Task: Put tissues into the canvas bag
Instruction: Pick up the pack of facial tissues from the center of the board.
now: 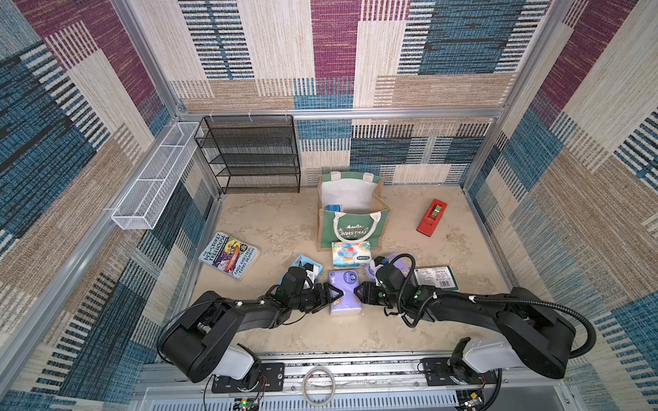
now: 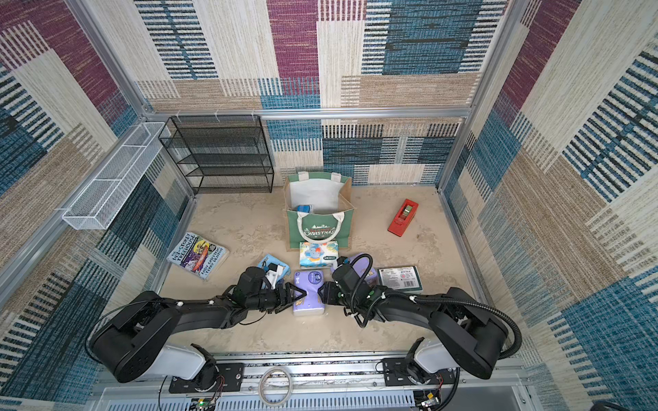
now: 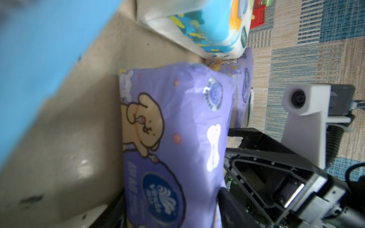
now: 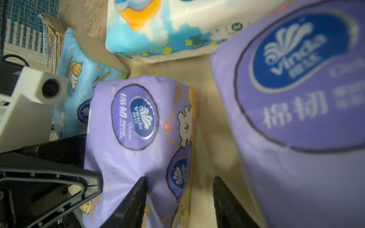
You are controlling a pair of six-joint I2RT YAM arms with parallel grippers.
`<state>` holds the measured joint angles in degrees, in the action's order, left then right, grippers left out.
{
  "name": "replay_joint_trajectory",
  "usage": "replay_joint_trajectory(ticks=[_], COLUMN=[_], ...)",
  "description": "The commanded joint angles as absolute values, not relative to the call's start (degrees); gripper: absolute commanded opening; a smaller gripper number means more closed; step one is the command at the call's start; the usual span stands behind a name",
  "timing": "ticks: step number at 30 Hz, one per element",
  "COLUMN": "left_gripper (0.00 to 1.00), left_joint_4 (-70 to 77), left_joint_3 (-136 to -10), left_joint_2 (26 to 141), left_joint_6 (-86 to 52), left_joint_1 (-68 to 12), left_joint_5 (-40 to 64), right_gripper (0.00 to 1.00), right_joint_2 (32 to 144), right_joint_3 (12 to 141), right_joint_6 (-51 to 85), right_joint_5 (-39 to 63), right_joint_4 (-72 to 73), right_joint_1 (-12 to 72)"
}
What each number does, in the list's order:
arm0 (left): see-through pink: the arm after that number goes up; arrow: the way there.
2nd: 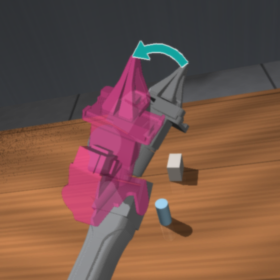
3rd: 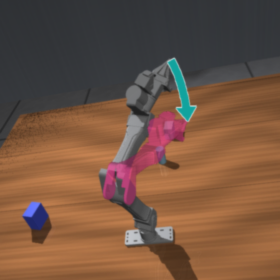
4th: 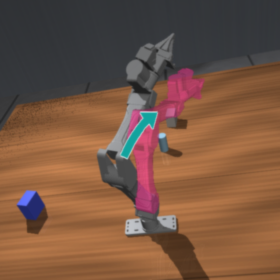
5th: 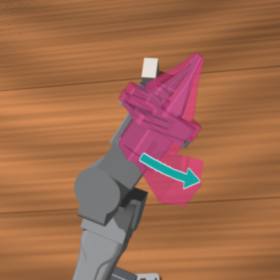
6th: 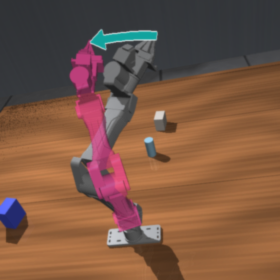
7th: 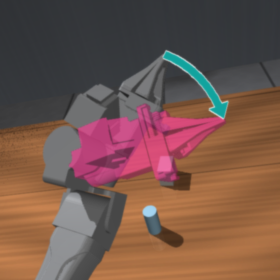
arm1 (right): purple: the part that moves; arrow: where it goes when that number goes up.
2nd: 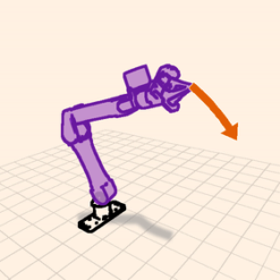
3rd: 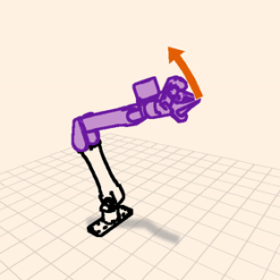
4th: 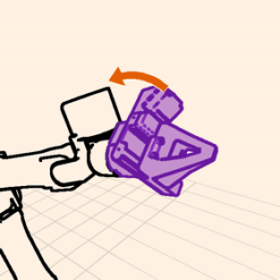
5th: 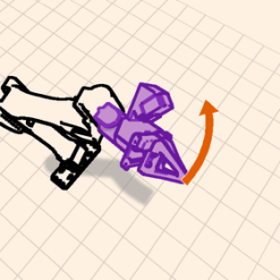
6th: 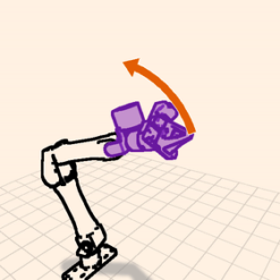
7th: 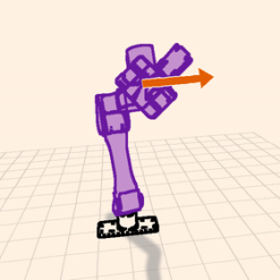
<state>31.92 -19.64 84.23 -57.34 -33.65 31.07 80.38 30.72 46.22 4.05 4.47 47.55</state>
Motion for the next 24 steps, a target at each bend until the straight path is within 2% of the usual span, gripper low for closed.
replay_joint_trajectory(ticks=[1, 10, 14, 16, 19, 24], left_gripper=[0.73, 0.71, 0.64, 0.57, 0.46, 0.4], left_joint_4=[38.73, 64.42, 75.48, 80.77, 80.68, 80.68], left_joint_3=[-19.08, -14.93, -14.59, -14.25, -14.21, -13.2], left_joint_2=[86.48, 96.79, 103.56, 106.97, 107.65, 105.76], left_joint_6=[-60.11, -69.76, -73.75, -75.67, -75.25, -74.75], left_joint_1=[-33.66, -33.63, -33.73, -33.74, -33.98, -33.92], left_joint_5=[31.93, 34.82, 35.62, 35.66, 35.26, 33.76], right_gripper=[0.54, 0.51, 0.51, 0.51, 0.51, 0.51], right_joint_2=[81.22, 81.25, 81.23, 81.27, 81.39, 81.39], right_joint_3=[31.2, 29.58, 29.59, 29.86, 30.22, 30.42], right_joint_6=[46.05, 46.91, 47.11, 47.01, 46.77, 46.75], right_joint_5=[4.73, 5.31, 5.54, 5.52, 5.52, 5.27], right_joint_4=[4.71, 5.33, 5.67, 5.5, 5.01, 4.75], right_joint_1=[47.63, 47.61, 47.63, 47.61, 47.56, 47.57])
